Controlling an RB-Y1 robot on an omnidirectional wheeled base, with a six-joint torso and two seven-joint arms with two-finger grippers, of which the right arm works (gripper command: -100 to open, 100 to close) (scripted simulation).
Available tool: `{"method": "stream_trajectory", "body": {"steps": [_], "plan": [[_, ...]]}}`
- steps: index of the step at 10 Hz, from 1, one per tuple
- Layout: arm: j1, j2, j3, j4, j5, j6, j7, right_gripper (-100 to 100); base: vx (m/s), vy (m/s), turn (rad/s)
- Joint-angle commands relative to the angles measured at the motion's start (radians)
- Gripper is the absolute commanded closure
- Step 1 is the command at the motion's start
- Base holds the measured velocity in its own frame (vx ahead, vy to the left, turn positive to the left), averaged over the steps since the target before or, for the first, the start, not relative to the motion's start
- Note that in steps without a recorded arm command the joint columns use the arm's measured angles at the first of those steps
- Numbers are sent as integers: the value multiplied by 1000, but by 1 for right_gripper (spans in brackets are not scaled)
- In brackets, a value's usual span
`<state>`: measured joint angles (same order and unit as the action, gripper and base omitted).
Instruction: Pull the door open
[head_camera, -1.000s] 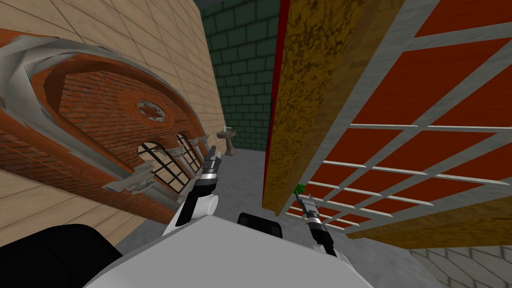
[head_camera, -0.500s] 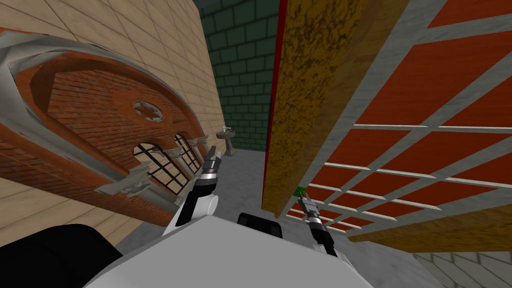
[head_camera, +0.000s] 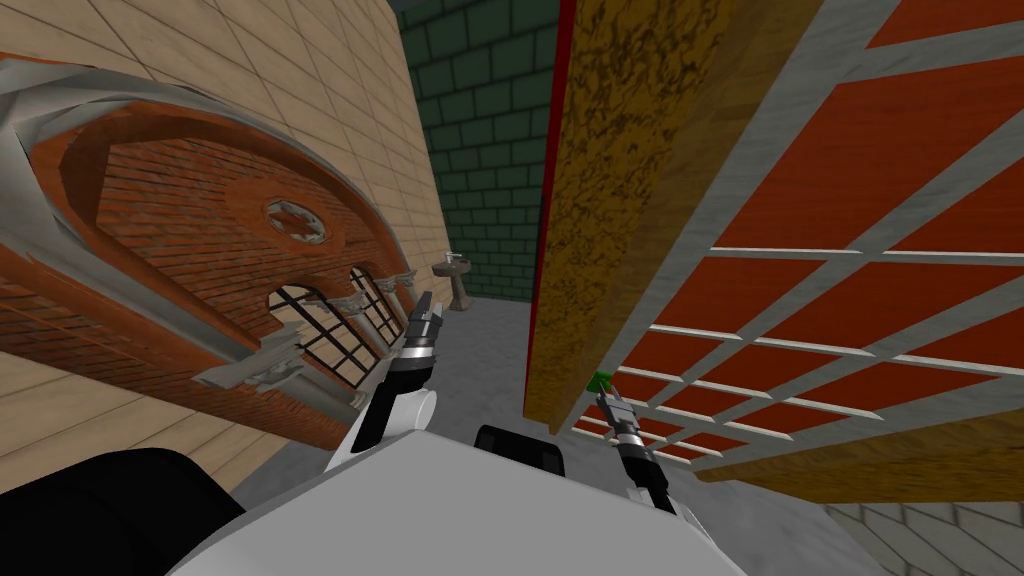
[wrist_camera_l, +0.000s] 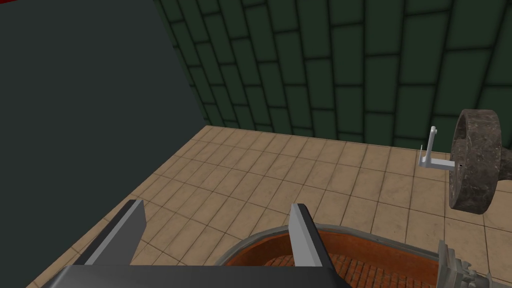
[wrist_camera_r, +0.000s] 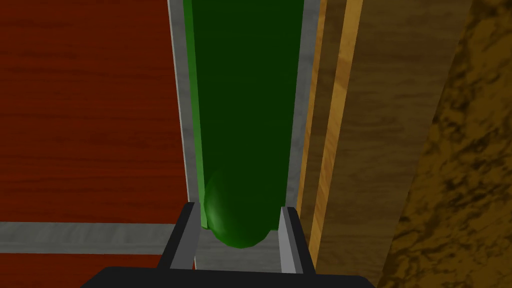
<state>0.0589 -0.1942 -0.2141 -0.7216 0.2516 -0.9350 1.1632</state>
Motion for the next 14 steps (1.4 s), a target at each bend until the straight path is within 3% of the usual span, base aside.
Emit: {"method": "stream_trajectory", "body": {"steps": [1,14], "plan": [[0,1,4,6,-1,-1,-35,100,-50,0,2],[-16,-11,32,32,-22,-14,-343,100,-37,1,0]]}}
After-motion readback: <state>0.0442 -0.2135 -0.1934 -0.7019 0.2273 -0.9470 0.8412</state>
